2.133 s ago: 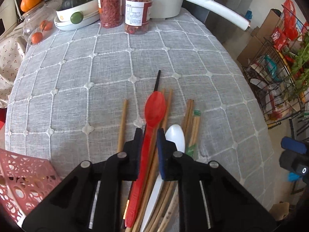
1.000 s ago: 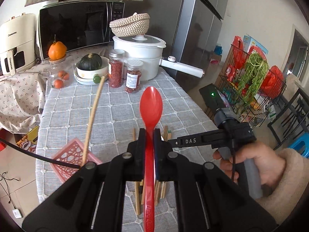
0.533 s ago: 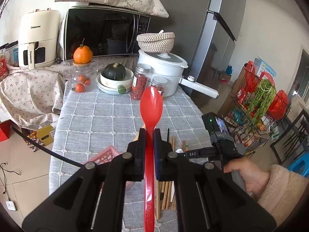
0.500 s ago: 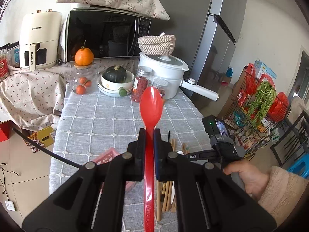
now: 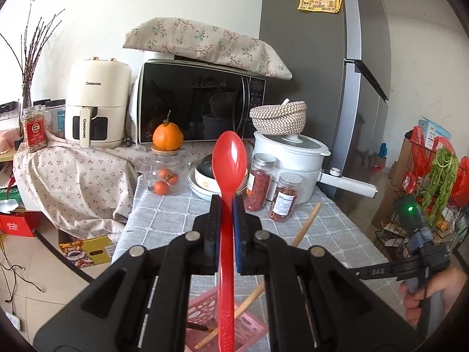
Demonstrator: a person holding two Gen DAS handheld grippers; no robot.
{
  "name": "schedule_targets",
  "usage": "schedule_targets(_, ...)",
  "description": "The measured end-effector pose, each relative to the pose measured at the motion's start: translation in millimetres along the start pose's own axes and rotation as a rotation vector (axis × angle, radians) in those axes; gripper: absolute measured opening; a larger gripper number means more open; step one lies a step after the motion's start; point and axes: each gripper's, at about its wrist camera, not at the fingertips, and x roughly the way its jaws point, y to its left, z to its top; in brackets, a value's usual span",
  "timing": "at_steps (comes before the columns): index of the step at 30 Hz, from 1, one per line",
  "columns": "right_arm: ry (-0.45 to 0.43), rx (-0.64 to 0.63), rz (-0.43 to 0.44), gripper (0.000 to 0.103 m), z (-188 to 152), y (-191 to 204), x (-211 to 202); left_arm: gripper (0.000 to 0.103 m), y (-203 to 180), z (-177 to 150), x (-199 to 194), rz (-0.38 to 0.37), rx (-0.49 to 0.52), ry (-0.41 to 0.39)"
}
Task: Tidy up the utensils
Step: 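Lift the red spoon with the left tool while the right tool grasps the white spoon, then drop the red spoon and white spoon into the pink caddy, opening both tools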
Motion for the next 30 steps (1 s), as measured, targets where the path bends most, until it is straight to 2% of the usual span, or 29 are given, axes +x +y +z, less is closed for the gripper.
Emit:
schedule_targets(7,-0.097,0.007,0.050,0.002,3.1,7.9,-29.7,0.009,-3.6,-12.2,7.6,0.064,0.057,-0.024)
schedule_targets(13,-0.172,-0.012,0.078,0.002,2.4,21.0,-50.5,0.009,-0.2,-17.7,9.7,0.070,0.044,0.025)
schedule_targets(15,-0.197,-0.025,0.087,0.002,0.4,25.9,-60.1,0.014,2.0,-16.6,6.8,0.069,0.040,0.045)
schedule_targets(17,-0.229,-0.040,0.097,0.002,-1.3,32.2,-71.4,0.024,4.7,-13.4,2.3,0.062,0.033,0.070)
schedule_targets(24,-0.365,-0.104,0.135,0.002,-12.6,59.2,-116.2,0.039,13.3,-1.9,-20.1,0.018,-0.003,0.188)
schedule_targets(29,-0.458,-0.140,0.159,0.002,-19.5,78.1,-139.0,0.057,29.3,0.1,-41.2,-0.006,-0.042,0.274)
schedule_targets(30,-0.479,-0.145,0.162,0.002,-20.7,81.7,-142.3,0.058,32.4,-0.9,-44.7,-0.006,-0.043,0.287)
